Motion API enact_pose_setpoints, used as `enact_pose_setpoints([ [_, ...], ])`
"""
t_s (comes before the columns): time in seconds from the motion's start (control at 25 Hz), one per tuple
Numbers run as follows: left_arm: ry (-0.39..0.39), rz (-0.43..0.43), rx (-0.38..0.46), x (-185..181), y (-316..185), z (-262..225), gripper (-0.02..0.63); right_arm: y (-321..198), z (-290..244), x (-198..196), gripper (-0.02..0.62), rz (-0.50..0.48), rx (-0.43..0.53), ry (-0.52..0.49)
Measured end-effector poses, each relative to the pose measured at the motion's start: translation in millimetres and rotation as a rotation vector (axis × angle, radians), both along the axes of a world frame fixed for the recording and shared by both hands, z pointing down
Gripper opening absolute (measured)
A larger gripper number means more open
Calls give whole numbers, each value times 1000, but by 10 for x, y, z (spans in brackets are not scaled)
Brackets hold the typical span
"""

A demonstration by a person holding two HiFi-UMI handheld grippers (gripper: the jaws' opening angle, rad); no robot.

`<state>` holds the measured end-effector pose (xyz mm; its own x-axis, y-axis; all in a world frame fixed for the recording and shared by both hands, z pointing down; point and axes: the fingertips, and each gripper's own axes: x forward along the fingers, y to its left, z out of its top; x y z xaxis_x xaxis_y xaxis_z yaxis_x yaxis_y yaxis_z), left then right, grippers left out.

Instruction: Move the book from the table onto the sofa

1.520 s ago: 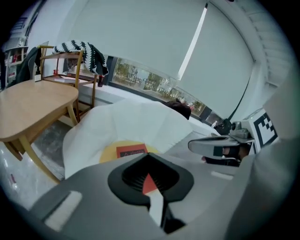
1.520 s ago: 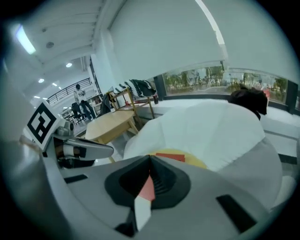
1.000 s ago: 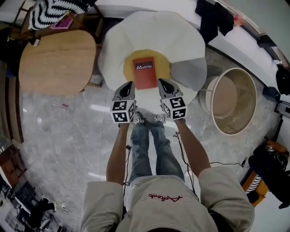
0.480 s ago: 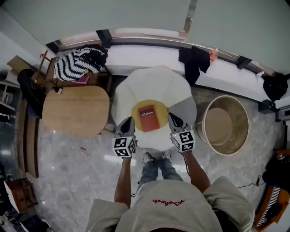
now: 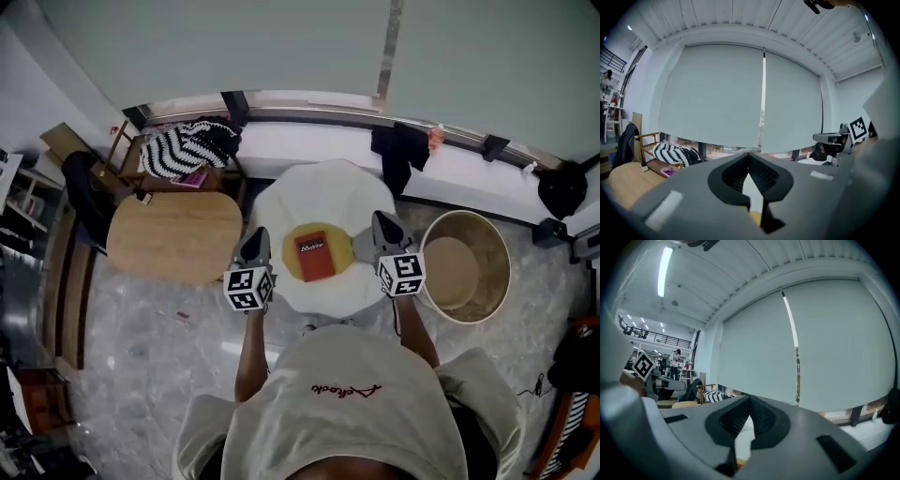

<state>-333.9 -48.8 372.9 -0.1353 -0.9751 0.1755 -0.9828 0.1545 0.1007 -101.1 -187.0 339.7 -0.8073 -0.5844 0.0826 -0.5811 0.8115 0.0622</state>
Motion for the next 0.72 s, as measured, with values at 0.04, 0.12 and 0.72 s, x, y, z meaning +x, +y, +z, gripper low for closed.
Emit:
enact_pose_setpoints([
  [0.04, -8, -13, 10, -49, 34, -50, 9, -4, -51, 10, 9, 5, 11, -6],
  [0.12, -13, -32, 32, -150, 66, -126, 9, -24, -117, 3, 9, 13, 28, -15],
  [0.72, -2, -11, 41, -110, -22, -167, 9, 86, -51, -131, 9, -10, 12, 9],
])
